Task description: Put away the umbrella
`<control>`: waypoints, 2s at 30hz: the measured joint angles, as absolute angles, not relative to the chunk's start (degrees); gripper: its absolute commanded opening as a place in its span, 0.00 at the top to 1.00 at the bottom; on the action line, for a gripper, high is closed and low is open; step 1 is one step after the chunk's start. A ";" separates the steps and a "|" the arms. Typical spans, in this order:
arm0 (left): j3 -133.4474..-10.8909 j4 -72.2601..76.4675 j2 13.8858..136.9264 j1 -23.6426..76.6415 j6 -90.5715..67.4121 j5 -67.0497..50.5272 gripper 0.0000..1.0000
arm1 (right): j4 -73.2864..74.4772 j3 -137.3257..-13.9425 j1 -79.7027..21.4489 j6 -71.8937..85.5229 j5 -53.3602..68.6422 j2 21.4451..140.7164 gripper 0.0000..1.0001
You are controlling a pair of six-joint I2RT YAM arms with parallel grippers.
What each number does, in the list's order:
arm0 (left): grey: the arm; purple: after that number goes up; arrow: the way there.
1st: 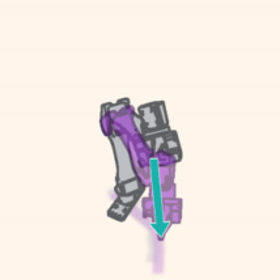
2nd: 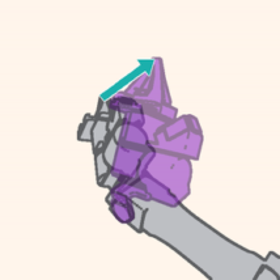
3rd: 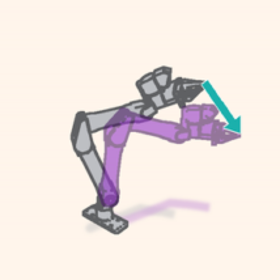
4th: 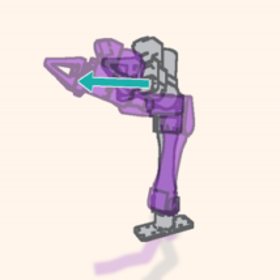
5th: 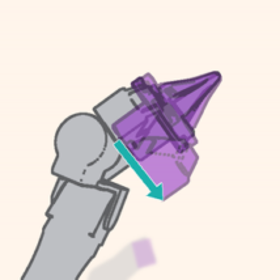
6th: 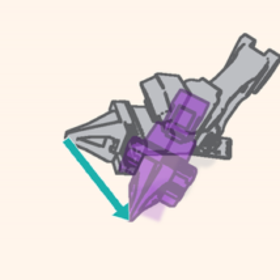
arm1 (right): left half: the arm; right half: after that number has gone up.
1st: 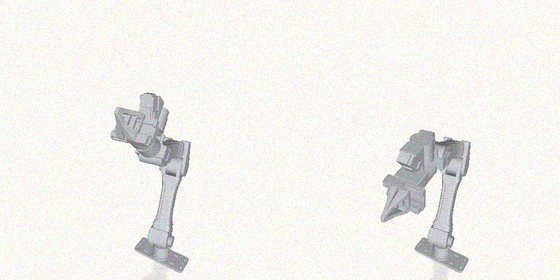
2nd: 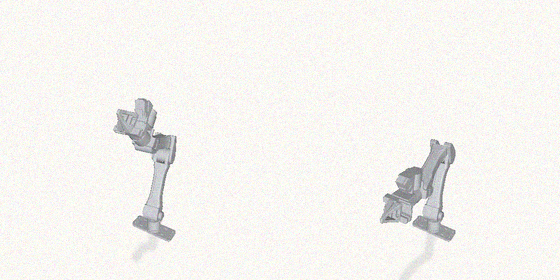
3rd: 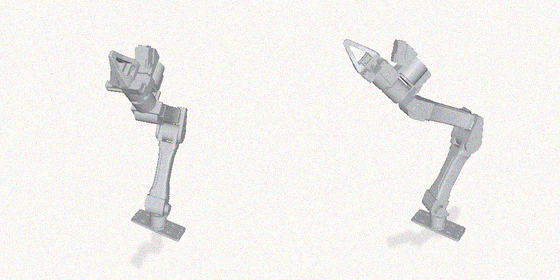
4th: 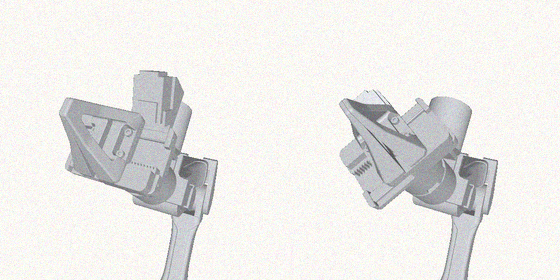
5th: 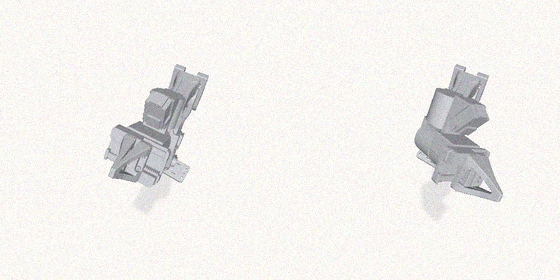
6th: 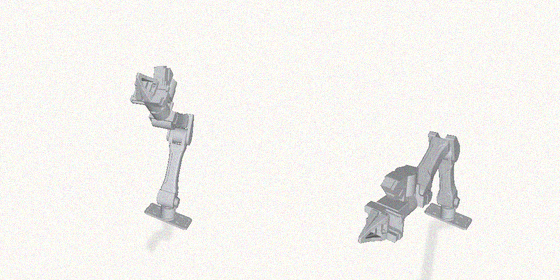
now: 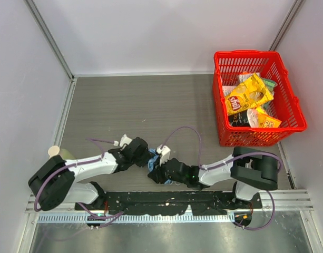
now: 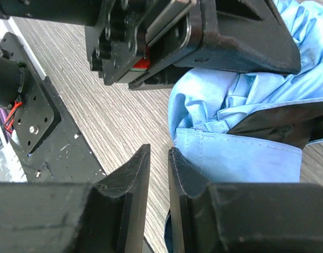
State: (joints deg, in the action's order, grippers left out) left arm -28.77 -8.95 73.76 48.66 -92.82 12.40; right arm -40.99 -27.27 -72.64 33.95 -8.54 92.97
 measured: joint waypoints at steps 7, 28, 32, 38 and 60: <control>-29.71 -12.62 72.62 48.75 -92.20 13.21 1.00 | -19.77 -30.92 -73.14 33.80 -7.35 80.86 0.64; -75.55 -30.04 106.74 27.18 -42.50 8.25 1.00 | 28.80 -51.11 -73.19 25.69 -26.15 39.35 0.63; -94.52 -34.28 121.62 22.68 -34.89 1.74 1.00 | 32.80 -51.18 -73.19 26.41 -27.83 37.04 0.63; -118.96 -40.07 136.29 19.35 -26.68 -3.40 0.50 | 36.82 -53.41 -73.19 27.18 -31.05 34.50 0.63; -90.45 -36.36 69.54 17.34 -26.44 -13.96 0.01 | 44.53 -62.74 -73.19 27.81 -44.64 39.20 0.42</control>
State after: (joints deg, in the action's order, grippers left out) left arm -90.45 -36.36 69.54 17.34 -26.44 -13.96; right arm 44.53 -62.74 -73.19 27.81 -44.64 39.20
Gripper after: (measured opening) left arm 0.994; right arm 0.498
